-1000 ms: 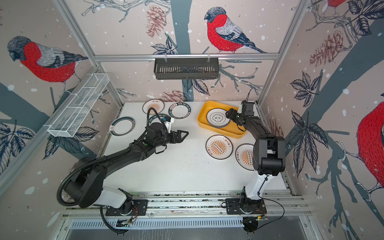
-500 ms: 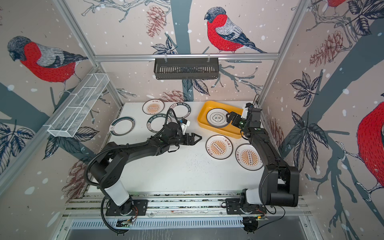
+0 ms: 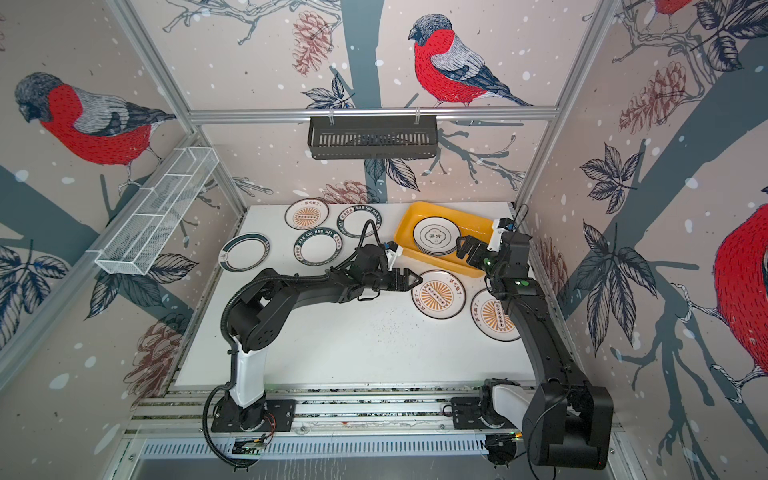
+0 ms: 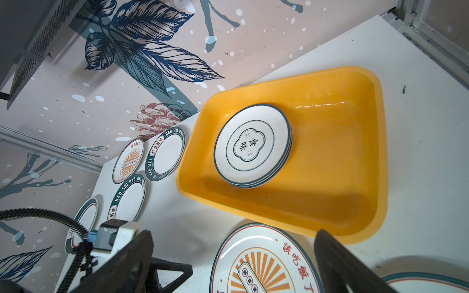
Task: Place the plates into the plastic bin on the countertop
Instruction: 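Open the right gripper and draw it back while the left gripper reaches the sunburst plate, then pinch the orange sunburst plate's edge with the left gripper and tilt it upright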
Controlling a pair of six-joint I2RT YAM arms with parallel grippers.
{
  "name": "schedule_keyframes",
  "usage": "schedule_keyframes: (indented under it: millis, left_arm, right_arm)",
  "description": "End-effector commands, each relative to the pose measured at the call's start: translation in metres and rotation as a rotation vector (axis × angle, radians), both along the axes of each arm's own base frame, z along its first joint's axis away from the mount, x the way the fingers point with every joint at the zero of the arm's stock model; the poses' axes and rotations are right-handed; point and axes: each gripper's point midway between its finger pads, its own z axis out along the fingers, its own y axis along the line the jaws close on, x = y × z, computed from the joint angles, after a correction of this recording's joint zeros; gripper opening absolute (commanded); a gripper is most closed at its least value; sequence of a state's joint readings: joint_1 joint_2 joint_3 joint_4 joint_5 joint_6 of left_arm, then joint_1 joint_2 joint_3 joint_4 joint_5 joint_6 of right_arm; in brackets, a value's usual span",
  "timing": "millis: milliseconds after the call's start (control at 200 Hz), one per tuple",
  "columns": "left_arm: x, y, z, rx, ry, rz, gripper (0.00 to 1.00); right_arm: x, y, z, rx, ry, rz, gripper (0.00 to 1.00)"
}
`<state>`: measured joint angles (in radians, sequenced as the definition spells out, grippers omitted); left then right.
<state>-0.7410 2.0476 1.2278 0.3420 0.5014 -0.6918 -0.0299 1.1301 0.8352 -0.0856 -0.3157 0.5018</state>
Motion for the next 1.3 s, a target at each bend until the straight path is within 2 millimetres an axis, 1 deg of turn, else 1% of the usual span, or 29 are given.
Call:
schedule_keyframes:
  millis: [0, 90, 365, 570, 645, 780, 846, 1081, 1141, 1296]
  left_arm:
    - [0.002, -0.005, -0.009, -0.001, 0.031, 0.004, 0.88]
    - [0.004, -0.008, -0.021, 0.017, 0.056, 0.008, 0.86]
    - [0.004, -0.022, -0.041, 0.031, 0.104, -0.017, 0.77]
    - [0.006, -0.024, -0.055, 0.049, 0.135, -0.011, 0.64]
    - [0.008, -0.024, -0.059, 0.058, 0.145, -0.003, 0.56]
    - [0.01, -0.024, -0.061, 0.061, 0.155, 0.013, 0.43]
    - [0.011, -0.024, -0.061, 0.062, 0.157, 0.019, 0.39]
    - [0.013, -0.023, -0.062, 0.07, 0.165, 0.039, 0.19]
    - [0.013, -0.023, -0.061, 0.068, 0.163, 0.039, 0.11]
    - [0.01, -0.022, -0.053, 0.052, 0.151, 0.025, 0.05]
  right_arm:
    - [-0.004, -0.004, 0.002, 0.0, -0.004, -0.024, 1.0]
    - [-0.006, -0.006, 0.003, -0.009, -0.003, -0.03, 1.0]
    - [-0.009, -0.012, 0.001, -0.018, 0.004, -0.052, 1.0]
    - [-0.008, -0.017, -0.001, -0.024, 0.012, -0.07, 1.0]
    - [-0.008, -0.018, -0.002, -0.027, 0.014, -0.073, 1.0]
    - [-0.008, -0.019, -0.003, -0.028, 0.018, -0.078, 1.0]
    - [-0.007, -0.02, -0.005, -0.027, 0.023, -0.079, 1.0]
    - [-0.007, -0.021, -0.006, -0.028, 0.028, -0.086, 1.0]
    - [-0.007, -0.021, -0.006, -0.028, 0.028, -0.084, 0.99]
    - [-0.007, -0.022, -0.007, -0.025, 0.031, -0.089, 0.99]
